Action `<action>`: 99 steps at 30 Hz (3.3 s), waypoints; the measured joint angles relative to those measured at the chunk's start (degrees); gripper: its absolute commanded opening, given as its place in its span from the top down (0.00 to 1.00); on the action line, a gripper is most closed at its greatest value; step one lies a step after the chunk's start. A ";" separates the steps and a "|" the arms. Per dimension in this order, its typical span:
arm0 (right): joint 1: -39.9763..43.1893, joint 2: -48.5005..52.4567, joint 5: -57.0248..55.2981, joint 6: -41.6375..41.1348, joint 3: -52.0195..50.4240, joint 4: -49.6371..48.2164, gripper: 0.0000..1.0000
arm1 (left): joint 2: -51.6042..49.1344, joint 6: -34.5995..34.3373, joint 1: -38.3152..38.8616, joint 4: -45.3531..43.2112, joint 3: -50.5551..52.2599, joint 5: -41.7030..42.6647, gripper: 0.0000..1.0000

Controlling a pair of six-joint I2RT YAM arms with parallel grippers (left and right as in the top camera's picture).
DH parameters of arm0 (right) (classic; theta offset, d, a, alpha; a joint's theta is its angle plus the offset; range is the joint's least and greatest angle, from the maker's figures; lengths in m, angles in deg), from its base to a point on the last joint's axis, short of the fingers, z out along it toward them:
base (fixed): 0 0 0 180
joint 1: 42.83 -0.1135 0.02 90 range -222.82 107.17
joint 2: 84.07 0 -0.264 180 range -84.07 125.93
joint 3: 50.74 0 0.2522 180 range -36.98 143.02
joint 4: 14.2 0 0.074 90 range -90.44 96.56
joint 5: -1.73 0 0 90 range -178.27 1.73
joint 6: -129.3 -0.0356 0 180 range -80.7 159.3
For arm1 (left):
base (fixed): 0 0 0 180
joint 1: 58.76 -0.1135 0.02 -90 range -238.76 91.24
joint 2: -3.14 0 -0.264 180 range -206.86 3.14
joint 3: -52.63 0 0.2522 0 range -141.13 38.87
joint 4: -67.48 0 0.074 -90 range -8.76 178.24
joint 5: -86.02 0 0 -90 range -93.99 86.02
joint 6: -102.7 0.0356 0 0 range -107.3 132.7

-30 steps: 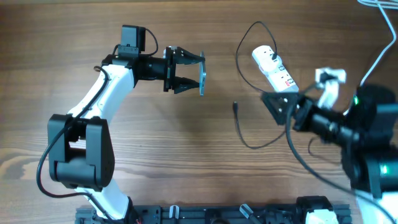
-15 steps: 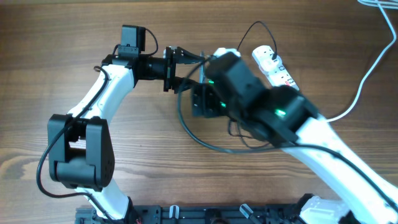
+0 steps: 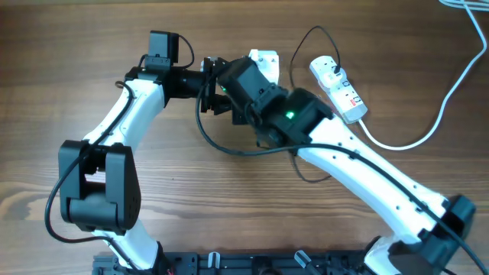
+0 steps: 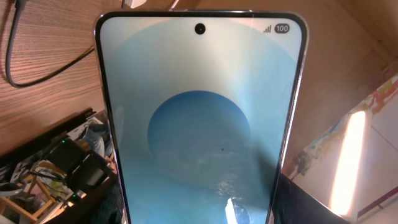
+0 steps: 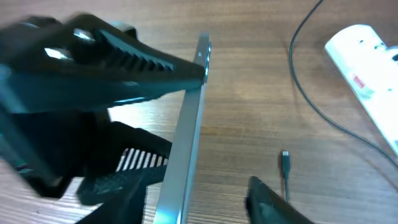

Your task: Plug charger to phone and switch on socket

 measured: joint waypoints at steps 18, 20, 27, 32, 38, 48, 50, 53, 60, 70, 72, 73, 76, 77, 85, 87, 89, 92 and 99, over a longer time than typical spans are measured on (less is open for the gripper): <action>-0.15 1.33 -1.42 -3.41 0.00 -1.66 0.95 | 0.00 -0.07 0.00 0.02 0.00 -0.31 0.33; -0.15 1.33 -1.46 -5.75 0.00 -1.70 0.96 | 0.00 -0.33 0.00 -0.02 0.00 -0.46 0.14; -0.15 1.33 -3.85 -30.88 -0.02 -4.09 0.96 | 0.11 -0.42 -2.12 -2.95 -0.07 -1.55 0.18; -0.15 1.33 -4.85 -50.34 -0.02 -4.28 0.96 | 0.11 -2.29 -3.17 -2.97 -0.07 -2.14 0.34; -0.15 1.33 -2.89 -58.95 -0.02 -6.69 0.96 | 0.11 -5.84 -3.17 -2.97 -0.07 -0.98 0.46; 0.02 1.16 0.76 -62.71 0.00 -8.13 0.95 | 0.11 -6.67 -3.17 -2.75 -0.07 1.53 0.70; 0.28 1.11 1.46 -62.73 0.00 -8.17 0.96 | 0.11 -6.67 -3.17 -2.73 -0.07 1.53 0.74; 0.59 0.94 2.21 -63.12 0.00 -8.50 0.96 | 0.11 -6.71 -3.17 -2.64 -0.07 1.51 0.80; 1.38 0.70 5.29 -65.40 0.00 -9.44 0.76 | 0.11 -7.10 -3.63 -2.56 -0.07 1.97 0.96; -0.22 -0.50 5.35 -43.85 -0.02 -10.82 0.01 | 0.11 -7.08 -3.32 -5.33 -0.07 -0.59 0.96; 0.28 -3.21 4.09 -36.48 -0.07 -10.64 0.01 | 0.11 -6.73 -3.32 -6.45 -0.07 -3.54 0.96; 1.11 -6.32 3.41 -30.23 -0.07 -10.16 0.00 | 0.11 -5.51 -3.32 -6.71 -0.09 -6.49 0.96; 5.79 -13.07 2.58 -18.69 0.22 -4.68 0.00 | 0.11 0.50 -3.32 -6.45 -0.09 -13.51 0.96; 8.09 -14.73 2.19 -15.85 0.42 -0.50 0.01 | 0.11 2.27 -3.32 -6.36 -0.09 -15.54 0.96; 23.39 -10.51 6.47 4.15 -8.48 12.72 0.30 | 7.93 13.40 -3.32 8.15 -0.44 -39.12 0.96; 23.39 -7.17 10.16 6.45 -12.41 8.09 0.32 | 10.58 14.01 -3.32 15.98 -0.46 -49.72 0.96; 23.39 -1.60 13.90 7.96 -15.69 4.37 0.41 | 11.28 15.17 -3.32 19.34 -0.44 -58.36 0.96; 23.39 5.88 16.52 9.03 -16.94 2.62 0.46 | 11.28 17.16 -3.32 20.96 -0.44 -64.46 0.96; 22.84 19.76 20.94 11.21 -17.14 -1.40 0.57 | 11.28 19.08 -3.32 21.16 -0.44 -66.73 0.96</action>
